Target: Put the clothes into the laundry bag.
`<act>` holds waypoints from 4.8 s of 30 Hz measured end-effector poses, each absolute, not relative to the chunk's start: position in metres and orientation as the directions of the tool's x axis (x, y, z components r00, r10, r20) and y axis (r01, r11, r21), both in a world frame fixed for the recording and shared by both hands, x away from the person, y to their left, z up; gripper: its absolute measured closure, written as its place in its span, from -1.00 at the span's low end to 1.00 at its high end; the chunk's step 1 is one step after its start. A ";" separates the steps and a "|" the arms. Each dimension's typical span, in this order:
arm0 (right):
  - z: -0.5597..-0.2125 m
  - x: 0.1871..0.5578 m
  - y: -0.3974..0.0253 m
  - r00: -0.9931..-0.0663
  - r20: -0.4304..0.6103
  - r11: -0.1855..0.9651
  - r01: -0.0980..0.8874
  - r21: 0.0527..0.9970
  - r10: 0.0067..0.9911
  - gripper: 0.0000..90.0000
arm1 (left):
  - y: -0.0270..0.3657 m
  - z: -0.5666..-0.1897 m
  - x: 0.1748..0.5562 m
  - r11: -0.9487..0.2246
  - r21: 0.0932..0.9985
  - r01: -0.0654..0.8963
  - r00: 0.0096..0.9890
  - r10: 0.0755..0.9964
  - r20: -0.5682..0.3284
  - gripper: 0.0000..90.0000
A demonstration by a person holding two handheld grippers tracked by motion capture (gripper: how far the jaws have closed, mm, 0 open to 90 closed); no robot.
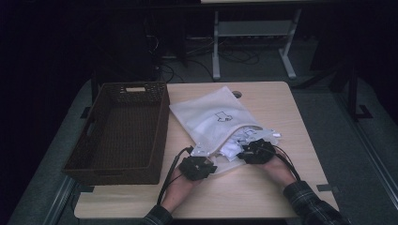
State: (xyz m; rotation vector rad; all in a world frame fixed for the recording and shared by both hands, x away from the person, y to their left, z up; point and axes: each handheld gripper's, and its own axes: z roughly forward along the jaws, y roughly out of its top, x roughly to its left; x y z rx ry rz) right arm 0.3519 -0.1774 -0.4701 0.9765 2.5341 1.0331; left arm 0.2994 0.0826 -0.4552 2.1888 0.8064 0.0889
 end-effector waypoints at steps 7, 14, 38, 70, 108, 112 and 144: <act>-0.468 0.352 -0.174 -0.748 0.055 0.503 0.497 0.707 0.661 0.87 | 0.083 -0.455 0.299 -0.493 0.698 0.519 0.797 0.575 -0.186 0.87; -0.457 0.352 -0.163 -0.762 0.072 0.483 0.477 0.734 0.643 0.88 | 0.083 -0.454 0.299 -0.491 0.700 0.519 0.795 0.577 -0.185 0.88; -0.447 0.385 -0.140 -0.734 0.036 0.434 0.439 0.787 0.679 0.89 | 0.084 -0.452 0.298 -0.487 0.702 0.520 0.796 0.574 -0.191 0.88; -0.467 0.427 -0.114 -0.684 0.042 0.383 0.457 0.803 0.728 0.89 | 0.084 -0.451 0.297 -0.485 0.689 0.539 0.789 0.576 -0.211 0.89; -0.436 0.389 -0.242 -0.665 0.065 0.388 0.509 0.768 0.744 0.03 | 0.087 -0.453 0.300 -0.478 0.685 0.550 0.787 0.572 -0.233 0.87; -0.445 0.389 -0.265 -0.642 0.077 0.378 0.539 0.753 0.763 0.01 | 0.087 -0.454 0.301 -0.479 0.684 0.551 0.787 0.571 -0.234 0.87; -0.452 0.358 -0.277 -0.669 0.111 0.430 0.586 0.687 0.735 0.83 | 0.107 -0.450 0.309 -0.461 0.681 0.569 0.744 0.641 -0.188 0.88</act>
